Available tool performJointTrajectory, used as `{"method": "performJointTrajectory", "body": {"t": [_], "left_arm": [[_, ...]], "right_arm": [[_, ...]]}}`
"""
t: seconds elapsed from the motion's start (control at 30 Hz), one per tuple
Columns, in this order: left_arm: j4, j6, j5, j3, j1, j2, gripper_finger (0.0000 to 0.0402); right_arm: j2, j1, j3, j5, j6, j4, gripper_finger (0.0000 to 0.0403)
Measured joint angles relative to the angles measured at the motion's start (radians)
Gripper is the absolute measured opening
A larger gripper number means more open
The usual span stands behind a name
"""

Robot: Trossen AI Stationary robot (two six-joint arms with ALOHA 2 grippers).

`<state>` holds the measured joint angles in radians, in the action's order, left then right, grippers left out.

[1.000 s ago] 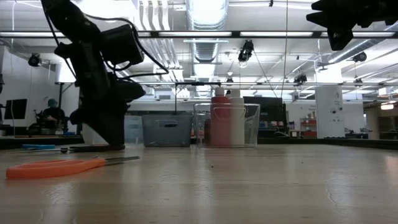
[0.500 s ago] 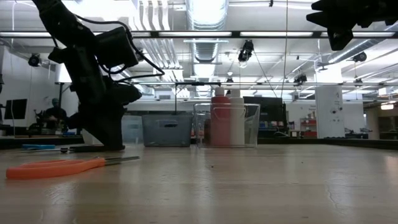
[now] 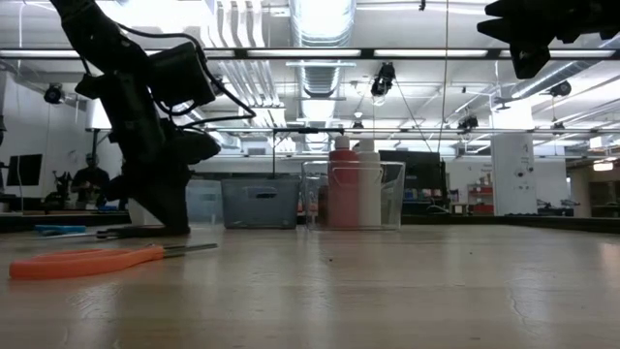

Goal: Pick & Place Paint Supplies
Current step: Put the black scissors into the left transparent bin

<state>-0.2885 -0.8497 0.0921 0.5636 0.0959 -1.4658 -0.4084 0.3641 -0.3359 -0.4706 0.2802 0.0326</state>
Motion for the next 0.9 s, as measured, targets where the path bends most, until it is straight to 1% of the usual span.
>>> {"method": "performJointTrajectory", "body": {"t": [0.13, 0.3, 0.4, 0.57, 0.67, 0.9], "left_arm": [[0.005, 0.000, -0.003, 0.000, 0.000, -0.001, 0.0013], [0.002, 0.000, -0.010, 0.002, 0.000, -0.001, 0.0023], [-0.027, 0.001, -0.017, 0.021, 0.000, -0.003, 0.0023], [-0.136, 0.008, -0.041, 0.077, 0.004, -0.006, 0.0024], [-0.174, 0.008, -0.034, 0.117, 0.007, -0.005, 0.0024], [-0.338, 0.007, -0.026, 0.230, 0.029, -0.005, 0.0025]], "right_arm": [[0.000, 0.000, 0.000, 0.000, 0.000, 0.000, 0.0116], [0.000, 0.000, 0.000, 0.000, 0.000, 0.000, 0.0116], [0.000, 0.000, 0.000, 0.000, 0.000, 0.000, 0.0116], [0.000, 0.000, 0.000, 0.000, 0.000, 0.000, 0.0116], [0.000, 0.000, 0.000, 0.000, 0.000, 0.000, 0.0116], [0.000, 0.000, 0.000, 0.000, 0.000, 0.000, 0.0116]]}}
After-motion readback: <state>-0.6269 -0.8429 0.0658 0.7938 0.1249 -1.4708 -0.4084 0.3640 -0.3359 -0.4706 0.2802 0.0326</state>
